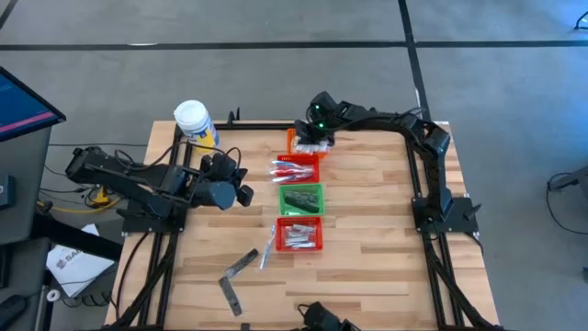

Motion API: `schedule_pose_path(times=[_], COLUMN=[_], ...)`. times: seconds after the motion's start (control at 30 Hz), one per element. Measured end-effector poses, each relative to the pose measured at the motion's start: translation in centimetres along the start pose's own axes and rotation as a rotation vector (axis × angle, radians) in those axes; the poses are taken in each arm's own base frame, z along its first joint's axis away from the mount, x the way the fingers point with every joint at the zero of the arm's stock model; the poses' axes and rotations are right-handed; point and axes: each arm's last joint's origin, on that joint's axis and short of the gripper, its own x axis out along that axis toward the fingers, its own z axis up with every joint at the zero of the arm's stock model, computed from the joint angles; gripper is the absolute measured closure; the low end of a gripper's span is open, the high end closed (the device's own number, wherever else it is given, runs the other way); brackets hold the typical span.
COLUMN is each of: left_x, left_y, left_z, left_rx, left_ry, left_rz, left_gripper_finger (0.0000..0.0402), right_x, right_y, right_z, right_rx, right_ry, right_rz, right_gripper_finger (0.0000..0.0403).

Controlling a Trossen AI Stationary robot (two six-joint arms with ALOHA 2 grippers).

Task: Pick & Place Travel size toiletries
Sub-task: Put the transparent cotton pack into the orange basket

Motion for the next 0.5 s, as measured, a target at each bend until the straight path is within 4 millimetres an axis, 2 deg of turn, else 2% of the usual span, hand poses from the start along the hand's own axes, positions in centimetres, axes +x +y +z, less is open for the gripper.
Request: schedule_pose_path(times=[0.1, 0.5], left_x=[-0.02, 0.01], left_y=[-0.02, -0.04], left_z=[-0.01, -0.01], left_rx=[0.002, 0.0], left_ry=[0.0, 0.008], left_rz=[-0.001, -0.008], left_gripper_finger=[0.04, 0.04], right_x=[0.82, 0.62], right_y=[0.16, -0.4], right_z=[0.03, 0.15], right_rx=[-0.017, -0.002], right_ry=[-0.007, -0.007], right_rz=[0.021, -0.024], right_gripper_finger=[0.0402, 0.0403])
